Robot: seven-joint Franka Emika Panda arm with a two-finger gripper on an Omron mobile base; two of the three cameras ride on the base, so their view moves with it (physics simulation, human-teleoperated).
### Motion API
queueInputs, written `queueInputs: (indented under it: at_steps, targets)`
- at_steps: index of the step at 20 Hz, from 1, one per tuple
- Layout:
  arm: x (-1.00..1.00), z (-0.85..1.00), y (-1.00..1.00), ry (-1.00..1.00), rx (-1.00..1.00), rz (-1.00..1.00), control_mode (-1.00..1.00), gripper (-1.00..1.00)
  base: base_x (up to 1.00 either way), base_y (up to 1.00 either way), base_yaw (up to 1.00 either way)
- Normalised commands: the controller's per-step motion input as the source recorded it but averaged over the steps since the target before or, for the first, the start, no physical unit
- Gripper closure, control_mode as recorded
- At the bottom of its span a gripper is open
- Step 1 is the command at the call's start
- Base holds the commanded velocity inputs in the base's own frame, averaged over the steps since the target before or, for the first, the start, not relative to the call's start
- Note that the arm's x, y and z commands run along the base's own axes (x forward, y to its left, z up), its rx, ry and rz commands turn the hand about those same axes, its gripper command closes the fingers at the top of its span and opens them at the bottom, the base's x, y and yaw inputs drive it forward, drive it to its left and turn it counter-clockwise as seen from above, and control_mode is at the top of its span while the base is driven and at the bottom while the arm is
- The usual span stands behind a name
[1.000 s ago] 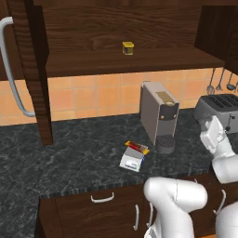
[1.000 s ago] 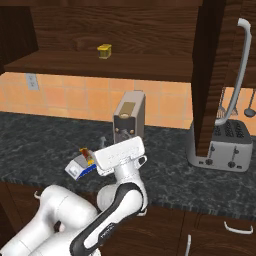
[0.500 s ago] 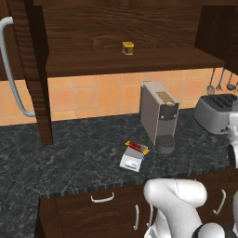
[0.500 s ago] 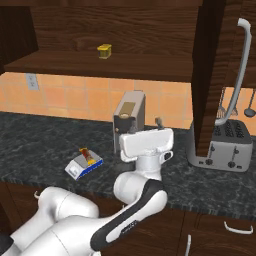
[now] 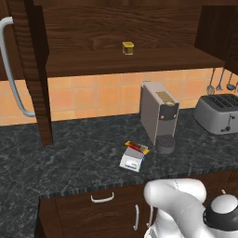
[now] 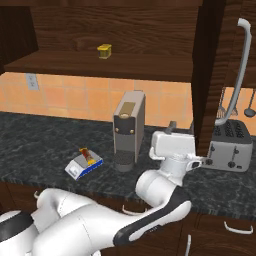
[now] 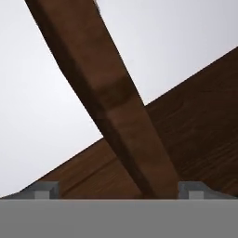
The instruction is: Pick the bar and place it on the digital scale for weighing, and close the cabinet.
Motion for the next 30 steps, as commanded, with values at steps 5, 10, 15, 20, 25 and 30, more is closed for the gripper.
queueInputs:
  at_steps: [5,10,15,20,25,30]
  targets:
    - [0.0,-0.09,-0.94,0.0,0.12,-0.14,-1.0,-1.0,0.0,0.0,0.0]
    - [0.0,-0.11,-0.73,-0.01,0.07,-0.14,-1.0,-1.0,0.0,0.0,0.0]
    - [-0.67,-0.29,-0.17,-0.11,0.03,-0.02,-1.0,-1.0,0.0,0.0,0.0]
    - [-0.15,-0.21,-0.6,0.07,0.11,0.0,-1.0,-1.0,0.0,0.0,0.0]
    - [0.07,0.35,-0.5,0.09,0.13,-0.03,-1.0,-1.0,0.0,0.0,0.0]
    - [-0.4,0.87,0.15,-0.19,-0.03,-0.05,-1.0,-1.0,0.0,0.0,0.0]
